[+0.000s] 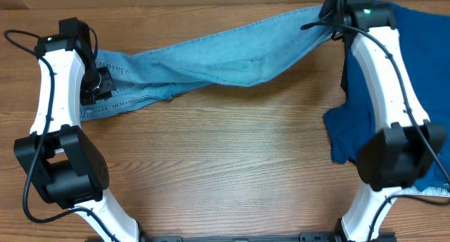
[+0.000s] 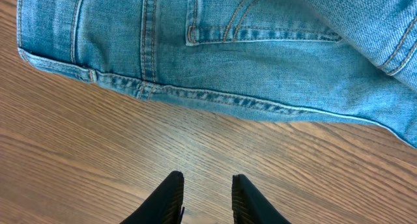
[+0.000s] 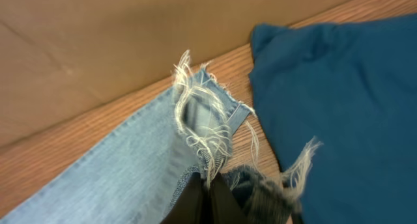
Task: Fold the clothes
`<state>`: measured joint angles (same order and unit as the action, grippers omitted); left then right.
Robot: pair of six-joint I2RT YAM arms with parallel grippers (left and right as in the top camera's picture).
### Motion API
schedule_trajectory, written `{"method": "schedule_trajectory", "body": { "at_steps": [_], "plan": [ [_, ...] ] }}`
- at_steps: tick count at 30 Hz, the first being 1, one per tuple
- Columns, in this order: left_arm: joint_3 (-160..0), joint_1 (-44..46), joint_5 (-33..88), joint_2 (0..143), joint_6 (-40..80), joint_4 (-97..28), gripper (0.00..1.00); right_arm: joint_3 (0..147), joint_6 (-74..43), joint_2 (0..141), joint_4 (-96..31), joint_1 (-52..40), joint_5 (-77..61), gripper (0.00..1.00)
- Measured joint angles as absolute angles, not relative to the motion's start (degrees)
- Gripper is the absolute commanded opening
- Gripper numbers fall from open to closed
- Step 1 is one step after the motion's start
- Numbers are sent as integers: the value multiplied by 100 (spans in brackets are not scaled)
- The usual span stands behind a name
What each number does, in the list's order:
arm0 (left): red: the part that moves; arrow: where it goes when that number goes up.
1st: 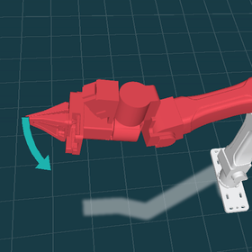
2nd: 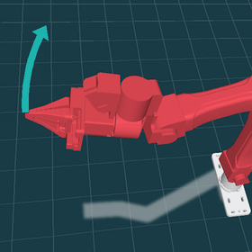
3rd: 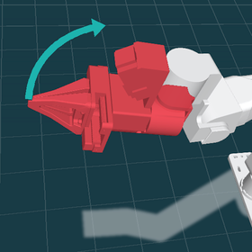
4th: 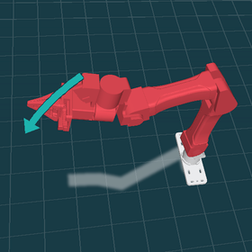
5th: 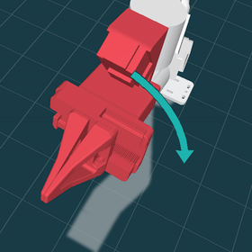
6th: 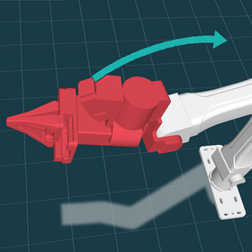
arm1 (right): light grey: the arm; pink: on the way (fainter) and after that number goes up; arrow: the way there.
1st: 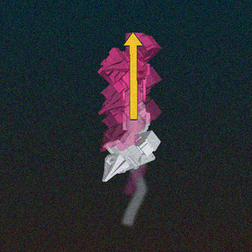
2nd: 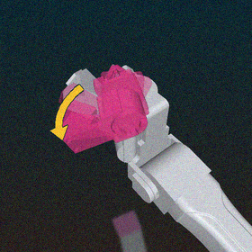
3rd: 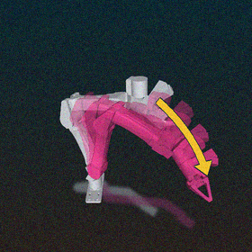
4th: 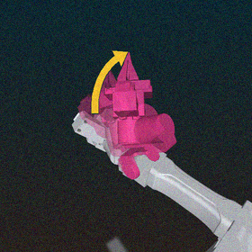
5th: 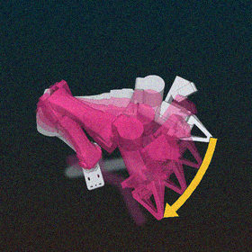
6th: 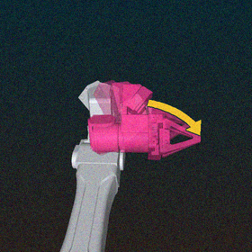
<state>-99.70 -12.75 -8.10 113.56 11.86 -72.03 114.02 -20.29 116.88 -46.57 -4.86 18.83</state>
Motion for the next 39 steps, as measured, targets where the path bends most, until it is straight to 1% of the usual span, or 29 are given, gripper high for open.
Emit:
{"method": "schedule_trajectory", "body": {
  "at_steps": [6,8,12,17,21,32,34,39],
  "plan": [
    [-9970,-1275,-810,11356,1186,-7203,28,11408,-2080,12138,-4512,-274,1929,4],
    [-9970,-1275,-810,11356,1186,-7199,28,11605,-2093,12140,-4877,-128,1953,4],
    [-9970,-1275,-808,11356,1186,-7150,28,12556,-2099,12140,-5833,119,1931,4],
    [-9970,-1275,-808,11356,1186,-7155,28,13670,-2088,12138,-7030,145,1927,4],
    [-9970,-1275,-810,11356,1186,-7155,28,14077,-2086,12138,-7459,148,1929,4],
    [-9970,-1275,-810,11356,1186,-7030,28,14103,-2029,12291,-7085,148,1481,4],
    [-9970,-1275,-810,11356,1186,-7026,28,14101,-1942,12591,-6840,152,1387,4],
    [-9970,-1275,-808,11356,1186,-7028,26,14081,-1793,13563,-5680,152,1251,4]
  ]
}}
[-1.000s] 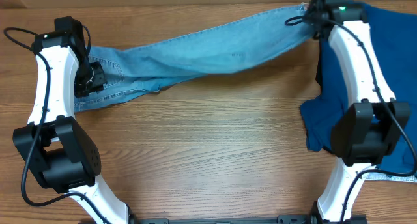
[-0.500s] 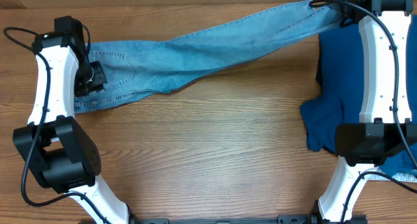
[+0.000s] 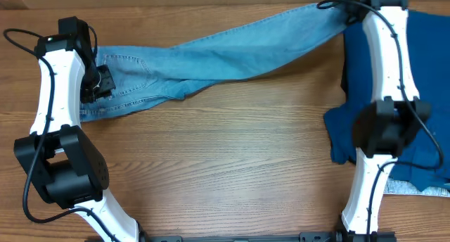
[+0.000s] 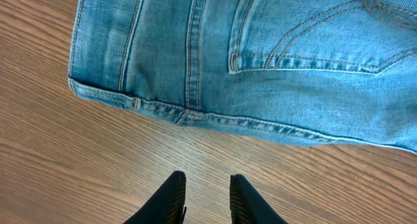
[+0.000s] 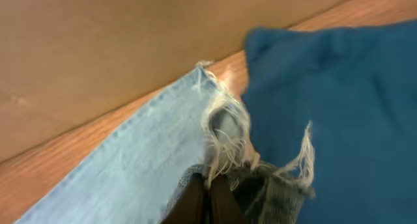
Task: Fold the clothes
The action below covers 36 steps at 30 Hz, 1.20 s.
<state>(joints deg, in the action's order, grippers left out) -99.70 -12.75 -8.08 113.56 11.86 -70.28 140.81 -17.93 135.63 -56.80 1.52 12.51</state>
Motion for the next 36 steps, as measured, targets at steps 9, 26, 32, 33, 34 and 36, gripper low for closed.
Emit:
{"method": "schedule_trajectory", "body": {
  "at_steps": [9,26,32,33,34,36],
  "plan": [
    [-9970,-1275,-810,11356,1186,-7028,25,14077,-1841,14016,-5918,156,1347,4],
    [-9970,-1199,-808,11356,1186,-7030,25,14827,-2010,14073,-9087,497,1219,4],
    [-9970,-1162,-810,11356,1184,-7085,25,15456,-1660,13981,-9719,558,803,4],
    [-9970,-1157,-810,11356,1164,-7116,24,15447,-1629,13981,-9717,545,722,4],
    [-9970,-1144,-810,11356,1157,-7137,24,15432,-1621,13981,-9714,543,676,4],
    [-9970,-1131,-812,11356,1087,-7159,24,15417,-1603,13981,-9714,545,681,4]
  ]
}}
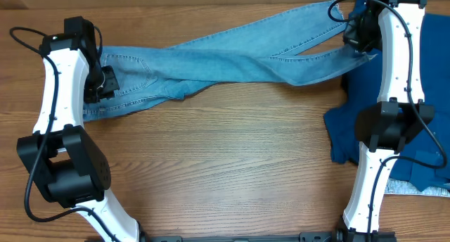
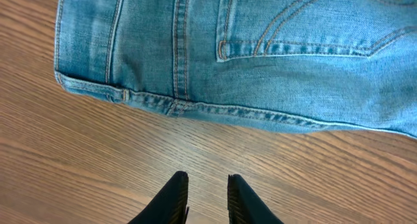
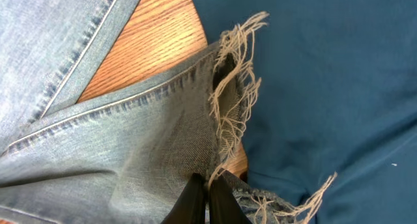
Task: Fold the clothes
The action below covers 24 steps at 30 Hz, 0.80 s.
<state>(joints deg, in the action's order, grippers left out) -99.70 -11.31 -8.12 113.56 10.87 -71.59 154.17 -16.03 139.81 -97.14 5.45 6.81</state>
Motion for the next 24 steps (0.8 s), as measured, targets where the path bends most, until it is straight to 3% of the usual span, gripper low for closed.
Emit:
{"method": "schedule_trajectory", "body": {
  "at_steps": [22,24],
  "plan": [
    [-9970,-1122,-812,11356,880,-7310,24,15362,-1212,13087,-9719,565,760,4],
    [-9970,-1122,-812,11356,880,-7310,24,15321,-1179,13087,-9673,565,742,11]
  ]
}}
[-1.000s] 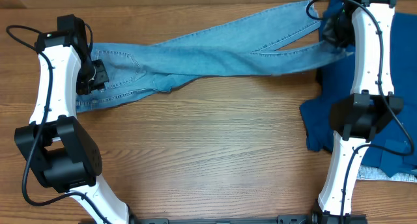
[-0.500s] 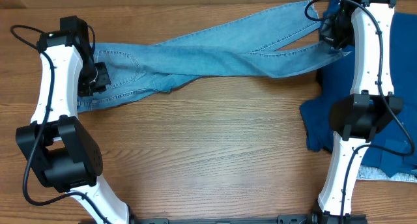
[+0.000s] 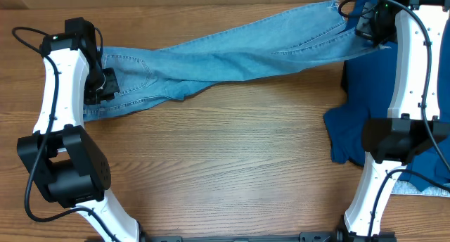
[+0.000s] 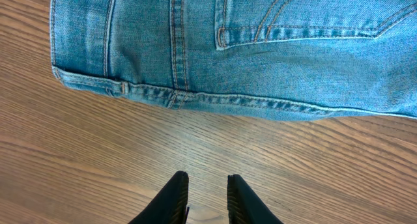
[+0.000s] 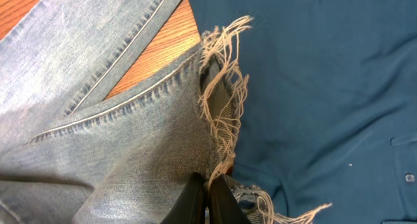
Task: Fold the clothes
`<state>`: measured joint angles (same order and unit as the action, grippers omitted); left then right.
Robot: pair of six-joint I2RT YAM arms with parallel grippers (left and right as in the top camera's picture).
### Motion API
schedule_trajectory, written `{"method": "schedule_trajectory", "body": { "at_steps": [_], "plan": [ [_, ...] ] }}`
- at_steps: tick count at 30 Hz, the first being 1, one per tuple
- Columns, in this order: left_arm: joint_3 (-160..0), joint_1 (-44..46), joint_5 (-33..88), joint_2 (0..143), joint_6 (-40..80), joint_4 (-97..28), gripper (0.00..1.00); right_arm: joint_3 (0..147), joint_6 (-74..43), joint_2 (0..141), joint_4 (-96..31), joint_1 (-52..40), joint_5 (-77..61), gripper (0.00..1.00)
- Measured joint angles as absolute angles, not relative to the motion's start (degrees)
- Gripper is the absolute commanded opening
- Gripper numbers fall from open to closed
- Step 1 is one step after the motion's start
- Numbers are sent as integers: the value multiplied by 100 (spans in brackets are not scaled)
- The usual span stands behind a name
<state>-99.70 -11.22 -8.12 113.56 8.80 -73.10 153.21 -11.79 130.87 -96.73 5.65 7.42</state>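
Observation:
Light blue jeans [image 3: 232, 55] stretch across the back of the wooden table, waistband at the left, frayed leg hems at the far right. My right gripper [image 5: 208, 185] is shut on a frayed hem [image 5: 221, 120] of the jeans, holding it at the edge of a dark blue shirt [image 3: 422, 94]. My left gripper [image 4: 202, 185] hovers open over bare wood just in front of the waistband [image 4: 195, 100], with a back pocket [image 4: 293, 22] beyond it. Nothing lies between its fingers.
The dark blue shirt [image 5: 326, 87] covers the table's right side, with a pale cloth [image 3: 415, 189] poking out below it. A brown wall bounds the table at the back. Bare wood [image 3: 225, 157] fills the middle and front.
My right gripper, still shut on the frayed hem, has moved a little right and back, and the loose fold of leg near it has flattened. The left gripper has barely shifted.
My right gripper held the frayed hem at the back right corner and the jeans sagged in a wide fold. It then stood further back with the leg drawn narrower, then nearer with a fold of leg showing. Now the leg lies straighter. The left gripper stayed open by the waistband.

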Motion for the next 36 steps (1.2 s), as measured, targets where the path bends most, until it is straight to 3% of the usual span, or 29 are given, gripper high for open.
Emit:
{"method": "schedule_trajectory", "body": {
  "at_steps": [1,3,5,13,16,21,26,31,36],
  "plan": [
    [-9970,-1122,-812,11356,880,-7310,24,15294,-1160,13087,-9509,565,740,20],
    [-9970,-1122,-812,11356,880,-7308,24,15181,-1138,13100,-8385,569,746,100],
    [-9970,-1122,-810,11356,880,-7301,24,15012,-1024,13190,-7210,582,727,100],
    [-9970,-1122,-744,11356,858,-7303,24,14757,-913,13657,-8409,709,895,100],
    [-9970,-1122,-742,11356,858,-7284,24,14685,-794,13657,-8665,954,491,92],
    [-9970,-1122,-722,11356,858,-7284,24,14094,-480,13657,-8493,1074,-137,91],
    [-9970,-1122,-703,11356,858,-7303,24,13148,484,13651,-7693,657,-200,80],
    [-9970,-1122,-701,11356,858,-7312,24,11992,2014,13657,-6930,462,-185,89],
    [-9970,-1122,-701,11356,858,-7314,24,11913,2598,13657,-6346,526,-148,91]
  ]
}}
